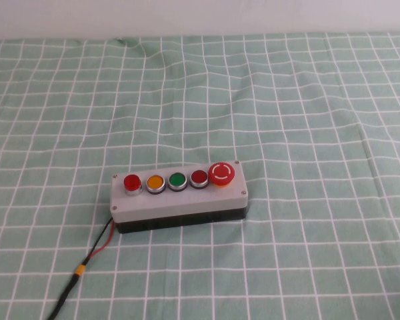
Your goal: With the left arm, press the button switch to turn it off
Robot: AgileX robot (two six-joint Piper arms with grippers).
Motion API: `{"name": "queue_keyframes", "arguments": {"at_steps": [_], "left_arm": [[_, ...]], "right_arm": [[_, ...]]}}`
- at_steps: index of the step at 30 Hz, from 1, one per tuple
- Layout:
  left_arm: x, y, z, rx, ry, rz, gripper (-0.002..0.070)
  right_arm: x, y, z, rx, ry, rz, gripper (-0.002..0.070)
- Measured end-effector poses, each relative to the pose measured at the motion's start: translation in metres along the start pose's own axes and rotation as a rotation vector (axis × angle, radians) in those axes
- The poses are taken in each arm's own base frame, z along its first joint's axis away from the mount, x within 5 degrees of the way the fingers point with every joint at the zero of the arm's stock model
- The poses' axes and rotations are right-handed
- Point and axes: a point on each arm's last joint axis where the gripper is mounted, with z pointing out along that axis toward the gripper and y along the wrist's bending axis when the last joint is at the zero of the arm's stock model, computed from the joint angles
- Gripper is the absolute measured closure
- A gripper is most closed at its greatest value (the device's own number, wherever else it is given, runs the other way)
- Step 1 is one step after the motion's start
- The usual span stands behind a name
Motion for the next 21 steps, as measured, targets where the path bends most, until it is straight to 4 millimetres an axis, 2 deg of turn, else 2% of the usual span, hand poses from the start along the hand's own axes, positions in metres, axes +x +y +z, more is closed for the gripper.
{"name": "queue_keyframes", "arguments": {"at_steps": [5,10,16,21], "left_arm": [[0.033,0.007,0.014,-0.077,-0.168,0.013,0.0677],[0.09,0.014,0.028,-0.18,-0.263,0.025,0.0677],[0.16,0.024,0.052,-0.3,-0.204,-0.042,0.0677],[0.198,0.029,0.068,-0.343,-0.074,-0.094,0.0677]], "right_arm": [[0.0,0.0,0.0,0.0,0.0,0.0,0.0694],[0.0,0.0,0.0,0.0,0.0,0.0,0.0694],[0.0,0.0,0.0,0.0,0.0,0.0,0.0694],[0.0,0.0,0.0,0.0,0.0,0.0,0.0694]]}}
